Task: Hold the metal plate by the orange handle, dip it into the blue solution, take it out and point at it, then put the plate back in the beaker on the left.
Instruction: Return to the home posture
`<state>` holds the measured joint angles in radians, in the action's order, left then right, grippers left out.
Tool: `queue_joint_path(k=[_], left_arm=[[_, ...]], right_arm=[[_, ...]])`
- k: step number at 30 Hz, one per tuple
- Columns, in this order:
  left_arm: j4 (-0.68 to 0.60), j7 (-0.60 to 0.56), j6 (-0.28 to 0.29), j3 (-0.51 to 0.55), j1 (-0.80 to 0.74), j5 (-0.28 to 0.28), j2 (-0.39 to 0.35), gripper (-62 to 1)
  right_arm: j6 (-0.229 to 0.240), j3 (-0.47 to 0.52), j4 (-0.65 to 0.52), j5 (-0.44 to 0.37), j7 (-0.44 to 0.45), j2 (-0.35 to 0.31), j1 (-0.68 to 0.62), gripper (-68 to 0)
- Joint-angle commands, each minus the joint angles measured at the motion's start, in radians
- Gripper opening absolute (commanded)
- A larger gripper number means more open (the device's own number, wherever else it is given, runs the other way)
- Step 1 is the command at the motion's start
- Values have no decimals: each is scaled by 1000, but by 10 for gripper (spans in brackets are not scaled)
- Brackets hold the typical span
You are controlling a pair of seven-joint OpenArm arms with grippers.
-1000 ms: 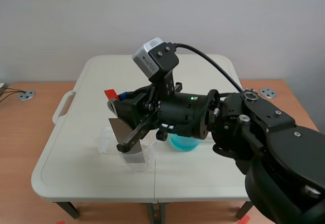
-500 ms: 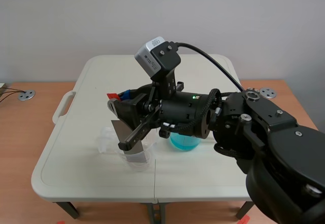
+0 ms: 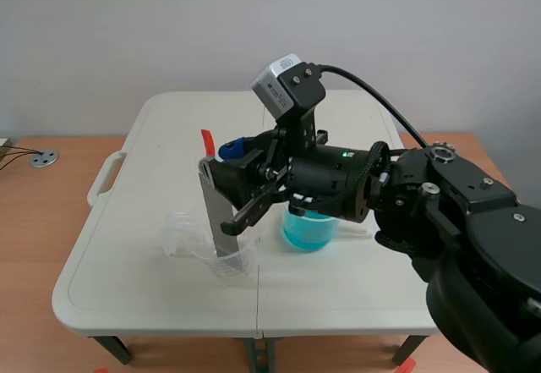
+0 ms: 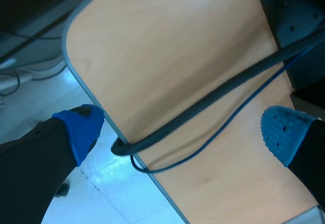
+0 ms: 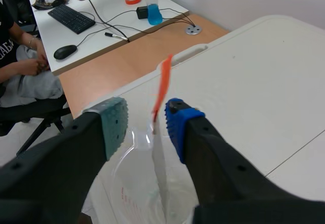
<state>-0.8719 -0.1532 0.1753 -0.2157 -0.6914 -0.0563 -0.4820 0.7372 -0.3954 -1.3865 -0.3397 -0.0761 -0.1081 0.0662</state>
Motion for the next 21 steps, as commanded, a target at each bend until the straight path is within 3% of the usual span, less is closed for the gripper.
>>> queue_joint_path(k=[1,9,21], left_arm=[[-4,-6,-1,1,7,-3,2,14],[-4,-11,0,1,30,-3,2,14],[-4,19,-11,13,29,-13,4,14]], right_arm=[[8,4,-8,-10,15,-1,14,-441],[8,4,-8,-11,15,-5,14,-438],[8,5,-10,-31,31,-37,14,-124]])
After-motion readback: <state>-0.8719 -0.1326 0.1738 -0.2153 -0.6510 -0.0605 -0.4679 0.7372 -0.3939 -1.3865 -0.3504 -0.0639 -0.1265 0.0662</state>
